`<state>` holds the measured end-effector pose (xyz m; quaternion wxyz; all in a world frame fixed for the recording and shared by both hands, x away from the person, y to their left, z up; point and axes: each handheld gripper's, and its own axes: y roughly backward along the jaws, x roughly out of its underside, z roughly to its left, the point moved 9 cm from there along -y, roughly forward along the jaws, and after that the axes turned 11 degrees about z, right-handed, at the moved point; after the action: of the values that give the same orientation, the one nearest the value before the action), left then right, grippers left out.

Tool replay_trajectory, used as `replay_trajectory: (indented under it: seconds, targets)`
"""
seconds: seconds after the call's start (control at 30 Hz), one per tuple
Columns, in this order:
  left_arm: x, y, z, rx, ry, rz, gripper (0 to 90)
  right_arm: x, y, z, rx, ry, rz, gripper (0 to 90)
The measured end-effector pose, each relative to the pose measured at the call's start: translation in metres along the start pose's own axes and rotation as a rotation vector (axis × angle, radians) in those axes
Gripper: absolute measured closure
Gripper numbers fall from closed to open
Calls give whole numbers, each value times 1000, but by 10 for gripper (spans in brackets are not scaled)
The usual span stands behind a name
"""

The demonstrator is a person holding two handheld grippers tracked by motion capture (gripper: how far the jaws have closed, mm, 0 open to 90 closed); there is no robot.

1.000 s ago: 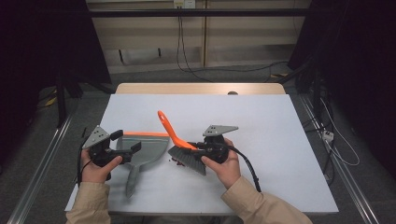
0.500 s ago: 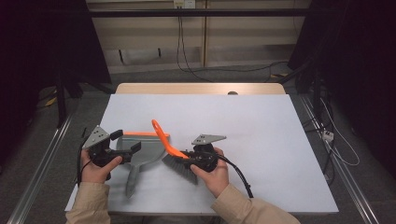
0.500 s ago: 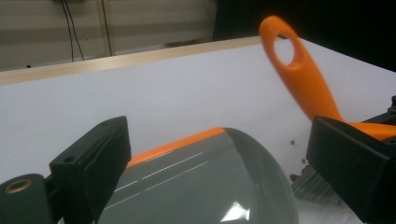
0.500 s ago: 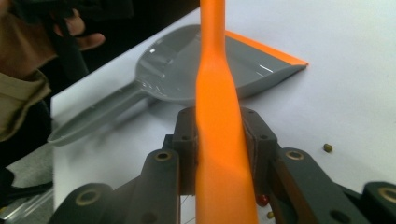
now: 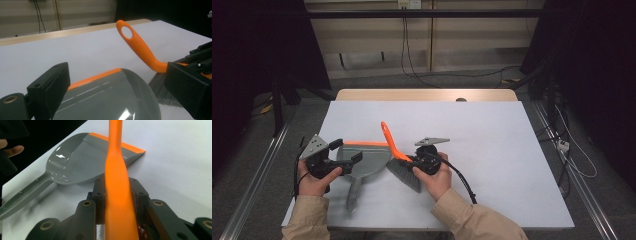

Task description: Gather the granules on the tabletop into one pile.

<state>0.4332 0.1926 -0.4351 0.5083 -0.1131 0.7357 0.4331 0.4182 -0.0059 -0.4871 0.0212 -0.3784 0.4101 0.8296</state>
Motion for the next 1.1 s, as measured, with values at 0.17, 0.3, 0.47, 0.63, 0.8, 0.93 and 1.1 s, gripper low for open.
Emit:
replay_trajectory:
  seconds: [0.17, 0.3, 0.47, 0.63, 0.8, 0.93, 1.1]
  targets:
    - [0, 0, -1, -1, -6, 2, 65, 4, 7, -12, 20, -37, -12, 704]
    - [0, -1, -2, 1, -7, 2, 65, 9, 14, -20, 37, -61, -21, 700]
    - [0, -2, -3, -1, -9, 6, 65, 14, 21, -30, 57, -85, -25, 694]
    - [0, -3, -4, 1, -15, 7, 65, 19, 26, -38, 65, -108, -26, 690]
    - [-1, -3, -4, 1, -14, 5, 66, 21, 32, -45, 83, -112, -26, 689]
    - [-1, -3, -5, 2, -15, 7, 66, 23, 37, -49, 89, -120, -23, 690]
    - [0, -4, -5, 4, -18, 11, 66, 24, 43, -53, 84, -140, -28, 692]
